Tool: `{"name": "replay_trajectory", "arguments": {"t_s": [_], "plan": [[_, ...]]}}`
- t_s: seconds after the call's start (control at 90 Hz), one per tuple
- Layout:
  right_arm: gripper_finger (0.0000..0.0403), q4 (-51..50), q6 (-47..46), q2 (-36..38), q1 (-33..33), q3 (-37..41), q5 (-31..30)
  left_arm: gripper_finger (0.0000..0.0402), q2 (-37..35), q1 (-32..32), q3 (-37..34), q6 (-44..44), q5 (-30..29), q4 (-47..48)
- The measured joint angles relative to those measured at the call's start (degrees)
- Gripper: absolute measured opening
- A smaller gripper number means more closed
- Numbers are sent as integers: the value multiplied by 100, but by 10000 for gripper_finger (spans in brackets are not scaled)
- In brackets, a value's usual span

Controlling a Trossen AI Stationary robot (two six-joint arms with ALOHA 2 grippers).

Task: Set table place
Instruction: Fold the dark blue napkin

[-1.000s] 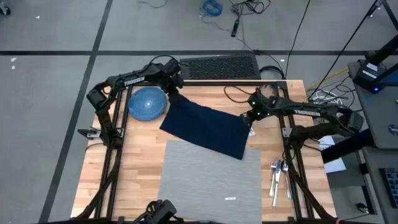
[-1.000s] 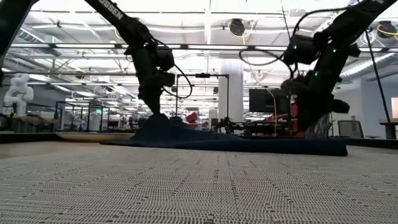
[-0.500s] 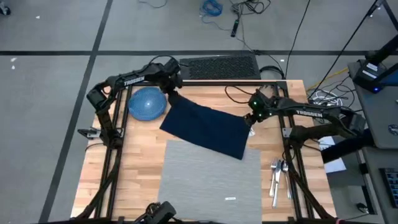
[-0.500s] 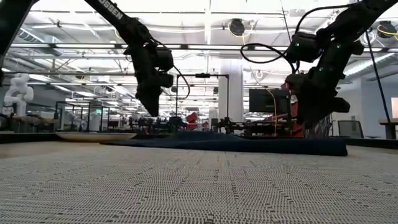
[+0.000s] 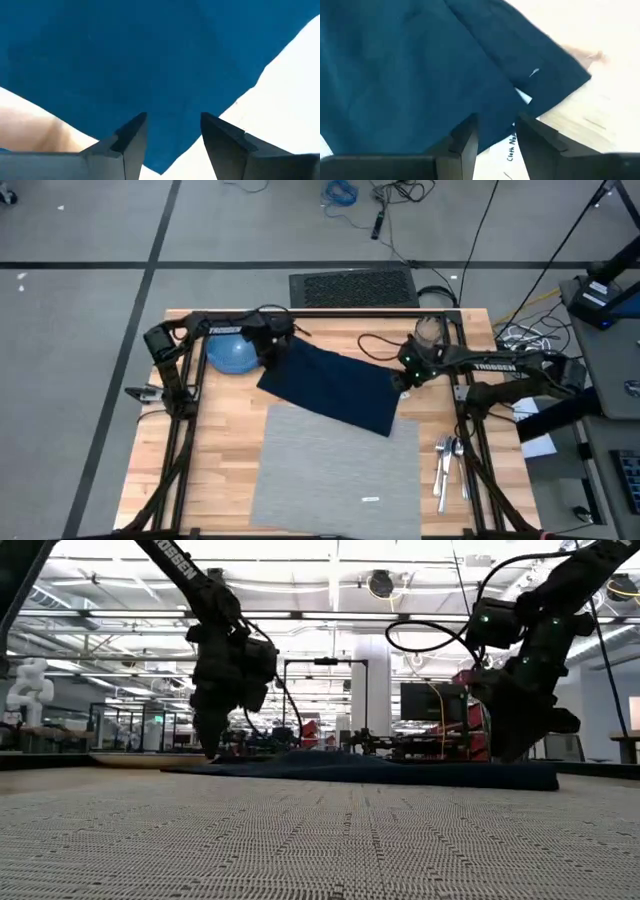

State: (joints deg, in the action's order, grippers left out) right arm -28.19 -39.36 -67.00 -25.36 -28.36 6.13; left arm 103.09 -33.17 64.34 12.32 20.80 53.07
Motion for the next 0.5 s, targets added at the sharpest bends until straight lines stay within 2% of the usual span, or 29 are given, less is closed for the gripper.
{"name": "replay_trajectory", "arguments": {"t_s": [0.356, 0.433, 0.5], "plan": [[113, 791, -307, -144, 10, 454, -14, 168, -30, 218, -456, -155, -7, -447], [98, 883, -347, -231, 10, 472, -41, 168, -31, 216, -468, -153, -7, -466], [68, 926, -349, -238, 10, 476, -90, 168, -31, 216, -471, -153, -7, -485]]}}
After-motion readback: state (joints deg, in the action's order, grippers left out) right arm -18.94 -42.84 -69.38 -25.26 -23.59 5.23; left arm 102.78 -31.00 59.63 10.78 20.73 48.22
